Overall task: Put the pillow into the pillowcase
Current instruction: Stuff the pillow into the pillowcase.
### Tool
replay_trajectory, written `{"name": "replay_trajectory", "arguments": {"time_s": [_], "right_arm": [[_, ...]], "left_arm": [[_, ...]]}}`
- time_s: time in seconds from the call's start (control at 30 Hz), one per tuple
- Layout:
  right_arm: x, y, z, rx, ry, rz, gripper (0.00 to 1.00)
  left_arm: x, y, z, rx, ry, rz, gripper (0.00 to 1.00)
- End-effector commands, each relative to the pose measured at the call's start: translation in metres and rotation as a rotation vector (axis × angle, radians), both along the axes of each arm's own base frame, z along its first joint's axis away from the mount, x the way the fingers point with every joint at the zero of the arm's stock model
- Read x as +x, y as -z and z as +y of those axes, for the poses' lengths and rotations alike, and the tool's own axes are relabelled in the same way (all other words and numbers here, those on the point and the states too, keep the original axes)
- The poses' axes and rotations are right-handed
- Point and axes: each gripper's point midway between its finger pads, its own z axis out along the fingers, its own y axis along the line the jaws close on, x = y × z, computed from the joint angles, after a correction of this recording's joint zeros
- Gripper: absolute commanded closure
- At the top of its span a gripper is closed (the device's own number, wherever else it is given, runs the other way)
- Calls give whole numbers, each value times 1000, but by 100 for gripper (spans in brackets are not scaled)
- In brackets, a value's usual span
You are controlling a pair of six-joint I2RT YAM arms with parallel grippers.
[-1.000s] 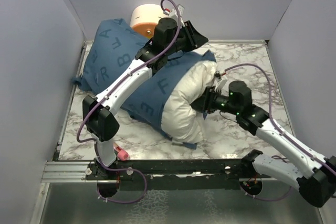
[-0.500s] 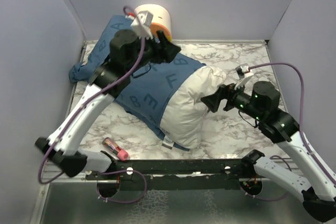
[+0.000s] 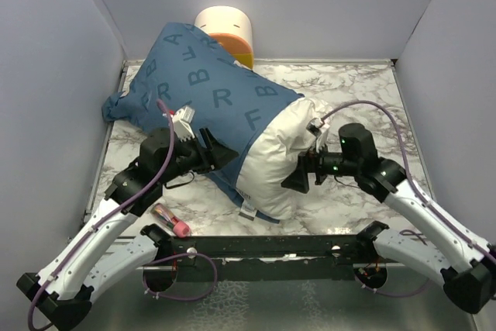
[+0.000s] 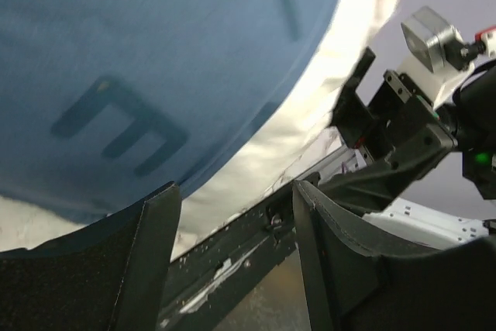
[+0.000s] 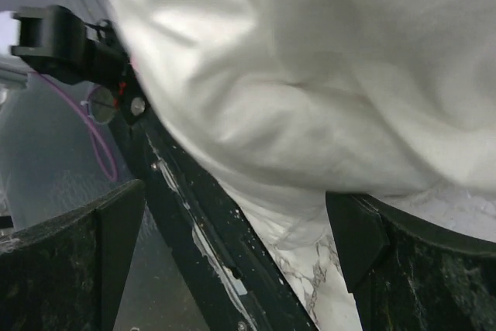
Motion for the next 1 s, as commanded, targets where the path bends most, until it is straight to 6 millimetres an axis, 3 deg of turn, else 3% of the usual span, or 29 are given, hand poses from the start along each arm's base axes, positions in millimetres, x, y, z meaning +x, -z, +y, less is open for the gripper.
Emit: {"name": "replay_trajectory", "arguments": {"time_s": [0.0, 0.1, 0.17, 0.3, 0.33, 0.4, 0.57, 0.67, 0.77, 0.83, 0.97], "right_arm": [[13, 46, 11, -114, 35, 99, 1], [51, 47, 21, -105, 187, 43, 1], [81, 31, 27, -35, 322, 20, 6], [127, -24, 35, 120, 507, -39, 42], [135, -31, 36, 137, 537, -38, 47], [142, -37, 39, 152, 554, -32, 48], [120, -44, 44, 182, 438, -31, 26], [92, -65, 27, 204, 382, -106, 4], [60, -73, 9, 183, 322, -155, 0], [37, -64, 3, 161, 259, -131, 0], [2, -16, 0, 110, 153, -7, 0]], "left_arm": [[-13, 38, 4, -47, -45, 162, 38], [-16, 55, 5, -53, -55, 188, 37], [-18, 66, 7, -44, -61, 204, 37], [-26, 94, 18, 1, -100, 276, 35], [-29, 105, 20, 6, -109, 301, 35], [-33, 116, 21, -18, -127, 335, 34], [-42, 153, 18, -99, -140, 418, 34], [-42, 165, 19, -103, -147, 421, 33], [-40, 176, 18, -113, -140, 392, 32], [-36, 182, 16, -144, -137, 363, 31], [-22, 191, 13, -214, -171, 291, 30]]}}
